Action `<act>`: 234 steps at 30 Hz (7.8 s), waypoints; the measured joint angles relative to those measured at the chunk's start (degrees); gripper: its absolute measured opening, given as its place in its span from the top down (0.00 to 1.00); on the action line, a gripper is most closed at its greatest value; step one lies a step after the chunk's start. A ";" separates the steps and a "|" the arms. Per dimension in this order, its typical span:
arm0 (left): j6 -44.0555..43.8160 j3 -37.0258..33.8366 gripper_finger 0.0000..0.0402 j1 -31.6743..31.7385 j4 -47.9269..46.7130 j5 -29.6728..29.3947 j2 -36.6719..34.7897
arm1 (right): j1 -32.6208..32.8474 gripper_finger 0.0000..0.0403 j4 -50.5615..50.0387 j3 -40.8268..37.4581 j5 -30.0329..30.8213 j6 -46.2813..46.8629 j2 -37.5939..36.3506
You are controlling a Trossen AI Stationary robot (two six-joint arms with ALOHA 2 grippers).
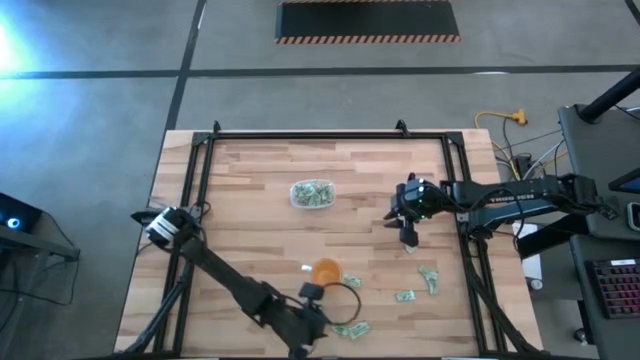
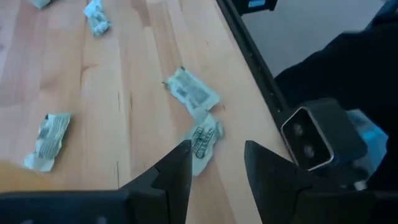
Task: Pick and place Stevia / Truvia into bins
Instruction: Put the stevia packet into the transparent bin
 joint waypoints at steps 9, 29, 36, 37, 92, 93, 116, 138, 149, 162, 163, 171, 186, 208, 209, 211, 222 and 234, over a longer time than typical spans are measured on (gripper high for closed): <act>4.42 9.97 0.68 0.19 -9.63 -1.80 1.78 | 0.53 0.77 0.23 -3.17 -0.12 0.00 -0.02; 15.49 12.53 0.68 6.23 -15.62 8.75 2.54 | 0.83 0.80 6.64 -7.20 -0.17 1.55 -0.11; 16.44 12.55 0.68 5.71 -16.05 6.97 -3.06 | 1.45 0.78 9.78 -7.10 -3.33 2.20 0.02; 15.79 12.66 0.68 5.28 -16.81 6.05 -4.75 | 2.02 0.77 10.82 -7.10 -5.15 2.19 0.02; -30.14 -9.02 0.68 -12.41 -32.99 -25.68 -17.02 | 35.08 0.57 28.95 12.50 24.33 9.69 42.12; -30.14 -9.02 0.68 -12.41 -32.84 -25.80 -17.04 | 35.08 0.60 28.79 12.53 24.33 9.48 42.10; -31.48 -10.98 0.68 -12.48 -31.00 -27.23 -17.04 | 31.51 0.98 5.71 13.48 40.96 7.28 25.70; -31.06 -11.87 0.68 -12.44 -26.77 -30.34 -17.04 | -3.05 0.98 19.70 22.98 8.77 -16.25 24.48; -31.47 -11.91 0.68 -12.44 -18.29 -30.15 -14.96 | -8.01 0.98 2.75 43.71 7.40 -17.99 43.98; -17.59 -11.91 0.68 -11.22 -2.66 -26.77 -8.18 | -9.81 0.82 -4.08 49.29 2.68 -20.76 49.24; -17.10 -11.91 0.68 -11.14 -1.98 -26.59 -7.99 | -9.83 0.79 -4.11 49.28 2.64 -20.71 49.17; -8.47 -11.91 0.68 -8.12 7.84 -17.01 -6.55 | -9.81 0.61 -11.73 49.23 0.22 -21.26 44.75; 2.85 -10.46 0.68 -1.58 12.82 -6.20 -0.07 | -8.48 0.58 -16.73 42.53 -4.89 -22.07 22.61; 7.07 -9.50 0.68 2.87 19.84 3.87 4.64 | -8.04 0.62 -4.71 15.69 -4.63 -18.80 -12.59; 6.56 -9.40 0.68 2.91 19.81 4.71 4.64 | -8.04 0.62 -4.53 15.25 -4.63 -18.80 -13.25; 5.88 -9.24 0.68 2.86 20.33 6.75 4.64 | -8.04 0.62 -4.75 14.40 -4.63 -18.80 -14.45; 7.69 -9.40 0.68 3.90 21.47 9.47 4.62 | -8.04 0.62 -4.66 14.01 -4.56 -17.56 -14.28; 12.30 -9.11 0.68 4.99 21.76 10.63 7.35 | -8.04 0.63 -4.68 14.01 -4.58 -16.87 -14.19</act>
